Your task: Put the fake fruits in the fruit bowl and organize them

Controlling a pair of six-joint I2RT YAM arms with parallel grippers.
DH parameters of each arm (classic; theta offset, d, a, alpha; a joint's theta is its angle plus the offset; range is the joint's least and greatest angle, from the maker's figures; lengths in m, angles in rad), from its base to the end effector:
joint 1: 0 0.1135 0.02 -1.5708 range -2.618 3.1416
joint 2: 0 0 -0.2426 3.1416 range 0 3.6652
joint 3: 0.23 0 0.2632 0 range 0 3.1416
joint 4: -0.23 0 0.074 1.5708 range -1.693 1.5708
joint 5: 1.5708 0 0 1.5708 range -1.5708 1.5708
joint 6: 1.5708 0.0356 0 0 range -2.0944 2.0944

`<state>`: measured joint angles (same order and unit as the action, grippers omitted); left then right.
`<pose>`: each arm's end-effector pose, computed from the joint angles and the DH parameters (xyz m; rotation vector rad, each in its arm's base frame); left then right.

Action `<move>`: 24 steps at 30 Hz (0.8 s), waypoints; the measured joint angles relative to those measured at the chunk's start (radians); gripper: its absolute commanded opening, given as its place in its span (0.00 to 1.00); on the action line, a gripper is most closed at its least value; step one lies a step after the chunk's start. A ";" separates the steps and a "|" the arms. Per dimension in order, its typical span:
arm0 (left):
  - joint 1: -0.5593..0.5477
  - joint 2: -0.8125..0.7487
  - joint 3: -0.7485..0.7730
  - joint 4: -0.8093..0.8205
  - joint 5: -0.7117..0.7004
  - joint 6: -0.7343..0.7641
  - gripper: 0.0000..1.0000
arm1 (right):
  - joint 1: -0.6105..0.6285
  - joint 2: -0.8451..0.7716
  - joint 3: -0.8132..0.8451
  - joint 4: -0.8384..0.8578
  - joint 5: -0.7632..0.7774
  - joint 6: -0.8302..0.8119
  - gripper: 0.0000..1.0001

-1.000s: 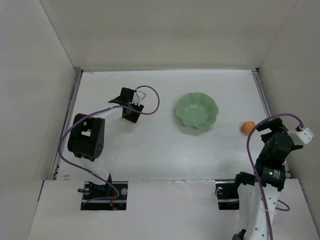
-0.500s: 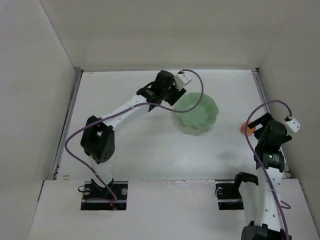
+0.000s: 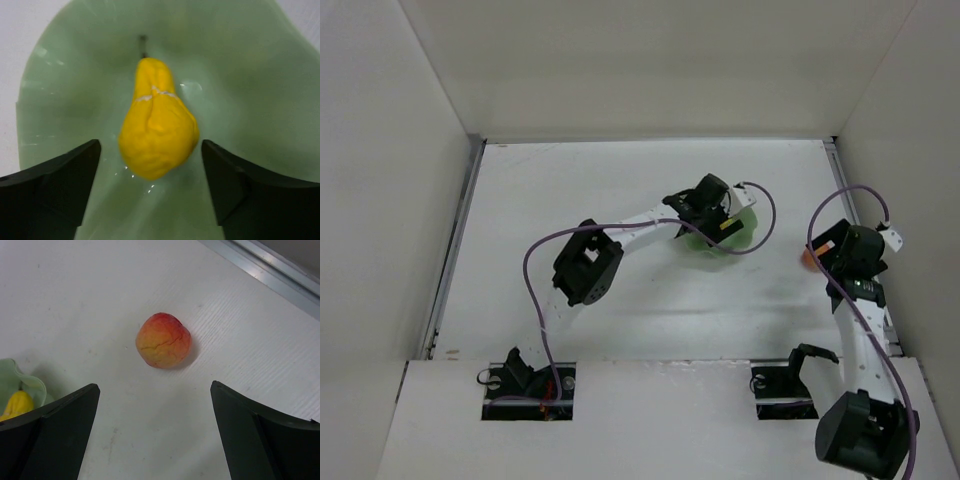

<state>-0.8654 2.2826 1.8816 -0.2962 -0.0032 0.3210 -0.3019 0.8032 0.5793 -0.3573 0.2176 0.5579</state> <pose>0.3384 -0.3972 0.1820 1.2753 1.8947 -0.2832 0.1940 -0.0685 0.2300 1.0038 1.8874 -0.0842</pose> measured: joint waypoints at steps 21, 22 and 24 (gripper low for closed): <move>0.259 -0.534 -0.228 -0.018 -0.022 -0.062 1.00 | -0.026 0.516 0.050 0.211 -0.032 0.017 0.95; 0.313 -0.564 -0.267 -0.013 -0.025 -0.068 1.00 | -0.026 0.539 0.061 0.217 -0.032 0.016 0.92; 0.418 -0.608 -0.355 -0.015 -0.038 -0.081 1.00 | -0.026 0.566 0.074 0.231 -0.031 0.015 0.81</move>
<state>-0.4469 1.6749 1.5269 -0.3111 -0.0410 0.2401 -0.3279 1.3689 0.6537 -0.1261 0.1864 0.5728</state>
